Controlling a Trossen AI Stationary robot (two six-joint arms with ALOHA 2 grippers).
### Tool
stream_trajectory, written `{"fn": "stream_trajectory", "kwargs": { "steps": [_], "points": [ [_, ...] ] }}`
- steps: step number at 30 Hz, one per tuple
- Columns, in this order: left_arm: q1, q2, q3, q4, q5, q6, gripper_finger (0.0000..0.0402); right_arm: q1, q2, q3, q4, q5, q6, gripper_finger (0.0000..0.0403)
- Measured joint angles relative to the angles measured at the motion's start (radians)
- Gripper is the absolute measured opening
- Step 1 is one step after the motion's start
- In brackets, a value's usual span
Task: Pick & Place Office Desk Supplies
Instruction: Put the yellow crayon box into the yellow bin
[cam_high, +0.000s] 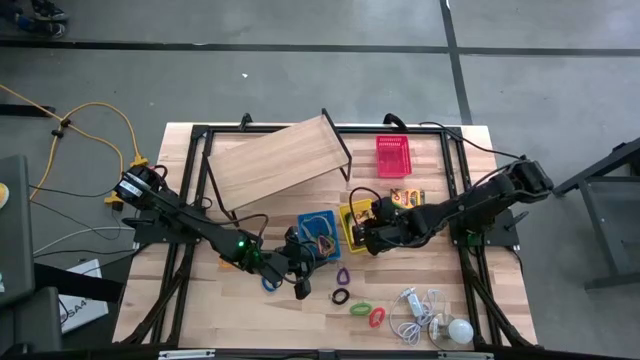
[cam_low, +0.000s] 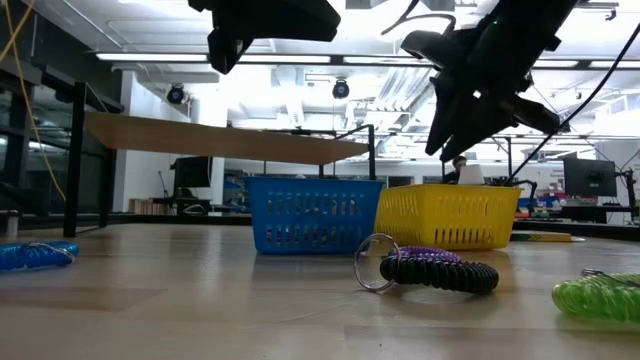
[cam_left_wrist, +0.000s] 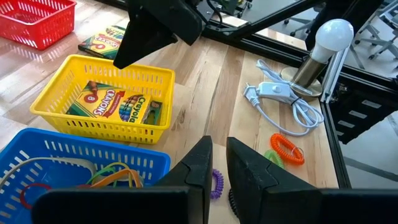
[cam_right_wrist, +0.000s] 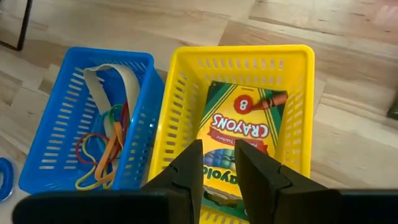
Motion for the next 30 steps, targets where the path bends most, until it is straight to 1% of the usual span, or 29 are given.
{"fn": "stream_trajectory", "kwargs": {
  "steps": [6,14,17,21,24,27,30],
  "points": [
    [0.000,0.000,0.000,0.000,0.000,0.000,0.0045,0.000,0.000,0.000,-0.002,-0.004,-0.040,0.0080],
    [0.000,0.000,0.000,0.000,0.000,0.000,0.0045,0.036,0.000,0.000,-0.013,-0.009,-0.201,0.0080],
    [0.000,0.000,0.000,0.000,0.000,0.000,0.0045,0.063,0.000,0.000,-0.027,-0.013,-0.232,0.0080],
    [0.000,0.000,0.000,0.000,0.000,0.000,0.0045,0.108,-0.004,0.000,-0.029,-0.006,-0.222,0.0080],
    [0.000,0.000,0.000,0.000,0.000,0.000,0.0045,0.132,-0.011,0.000,-0.030,0.028,-0.230,0.0080],
    [0.000,0.000,-0.001,0.000,0.000,0.000,0.0045,0.162,-0.010,0.000,-0.041,0.071,-0.167,0.0080],
    [0.000,0.000,-0.001,0.000,0.000,0.000,0.0045,0.185,-0.011,0.000,-0.093,0.071,-0.095,0.0080]
  ]
}}
